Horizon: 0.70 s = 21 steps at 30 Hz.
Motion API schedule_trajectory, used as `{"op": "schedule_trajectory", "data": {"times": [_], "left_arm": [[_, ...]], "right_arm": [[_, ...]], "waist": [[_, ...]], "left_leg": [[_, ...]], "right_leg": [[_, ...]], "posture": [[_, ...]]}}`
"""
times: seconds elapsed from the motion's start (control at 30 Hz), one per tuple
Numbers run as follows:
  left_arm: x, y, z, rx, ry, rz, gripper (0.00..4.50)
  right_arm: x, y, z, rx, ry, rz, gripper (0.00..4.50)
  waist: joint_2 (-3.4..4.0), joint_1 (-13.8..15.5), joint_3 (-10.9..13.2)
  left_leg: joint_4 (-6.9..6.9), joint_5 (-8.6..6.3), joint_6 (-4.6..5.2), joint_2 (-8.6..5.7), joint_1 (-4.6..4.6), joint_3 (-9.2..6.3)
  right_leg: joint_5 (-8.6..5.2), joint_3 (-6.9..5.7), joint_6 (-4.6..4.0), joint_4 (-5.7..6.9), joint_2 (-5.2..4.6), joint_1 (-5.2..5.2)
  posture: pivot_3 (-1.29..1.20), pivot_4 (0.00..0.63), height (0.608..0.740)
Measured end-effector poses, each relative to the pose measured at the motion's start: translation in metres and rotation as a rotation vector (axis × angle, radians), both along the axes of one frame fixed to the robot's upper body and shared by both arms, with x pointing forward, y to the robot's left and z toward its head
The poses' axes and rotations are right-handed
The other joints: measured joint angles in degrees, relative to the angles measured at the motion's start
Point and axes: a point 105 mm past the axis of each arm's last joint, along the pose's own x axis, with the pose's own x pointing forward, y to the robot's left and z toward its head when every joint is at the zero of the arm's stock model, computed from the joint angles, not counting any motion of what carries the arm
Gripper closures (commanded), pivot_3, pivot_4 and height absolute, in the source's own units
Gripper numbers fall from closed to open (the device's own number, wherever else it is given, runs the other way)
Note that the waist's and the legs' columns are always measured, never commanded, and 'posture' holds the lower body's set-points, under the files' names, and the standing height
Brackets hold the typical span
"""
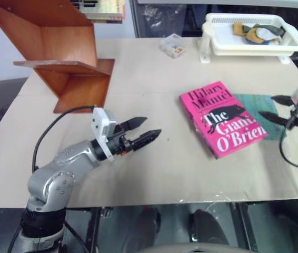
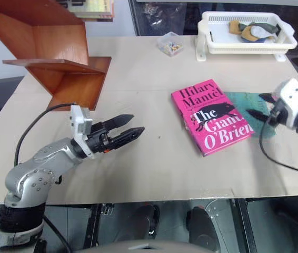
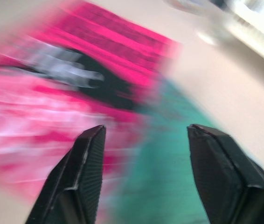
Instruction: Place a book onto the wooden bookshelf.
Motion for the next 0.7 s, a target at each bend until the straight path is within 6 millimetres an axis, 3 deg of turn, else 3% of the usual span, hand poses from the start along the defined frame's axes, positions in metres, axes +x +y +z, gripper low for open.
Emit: {"op": "schedule_trajectory", "data": {"times": [0.07, 0.1, 0.13, 0.23, 0.43, 0.7], "left_arm": [[0.007, -0.006, -0.002, -0.019, 0.027, -0.036, 0.00], [0.009, -0.006, -0.002, -0.024, 0.032, -0.039, 0.00], [0.013, -0.010, -0.002, -0.032, 0.044, -0.058, 0.00], [0.026, -0.013, -0.006, -0.025, 0.077, -0.085, 0.00], [0.044, -0.031, -0.018, -0.055, 0.194, -0.146, 0.00], [0.056, -0.072, -0.040, -0.136, 0.465, -0.180, 0.00]], "right_arm": [[-0.033, 0.028, 0.007, 0.063, -0.018, 0.031, 0.67], [-0.042, 0.039, 0.006, 0.076, -0.017, 0.050, 0.54], [-0.055, 0.052, 0.001, 0.097, -0.004, 0.057, 0.06], [-0.077, 0.077, -0.014, 0.173, 0.034, 0.030, 0.06], [-0.083, 0.089, -0.032, 0.219, 0.046, -0.040, 0.06], [-0.090, 0.097, -0.033, 0.209, -0.030, -0.077, 0.06]], "waist": [[-0.11, -0.2, 0.0], [-0.17, -0.3, -0.1], [-0.23, -0.3, -0.1], [-0.23, -0.5, -0.1], [-0.37, -0.9, 0.0], [-0.71, -0.9, 0.0]], "left_leg": [[0.13, -0.04, 0.07, -0.03, 0.15, -0.02], [0.14, -0.05, 0.08, -0.02, 0.20, -0.03], [0.15, -0.04, 0.08, -0.04, 0.23, -0.07], [0.19, -0.03, 0.09, -0.11, 0.36, 0.10], [0.22, -0.01, 0.10, -0.17, 0.33, 0.19], [0.27, 0.10, -0.10, -0.22, 0.20, 0.15]], "right_leg": [[0.00, 0.02, 0.01, 0.19, 0.03, 0.06], [0.00, 0.01, 0.01, 0.21, 0.06, 0.09], [0.02, -0.02, 0.04, 0.23, 0.07, 0.15], [0.07, 0.04, 0.16, 0.30, 0.25, 0.15], [0.13, 0.13, 0.26, 0.25, 0.22, 0.11], [0.12, 0.11, 0.29, 0.08, 0.18, 0.07]], "posture": [[0.00, 0.150, 0.740], [0.00, 0.150, 0.740], [0.00, 0.150, 0.740], [0.00, 0.150, 0.740], [0.00, 0.150, 0.740], [0.00, 0.150, 0.740]]}}
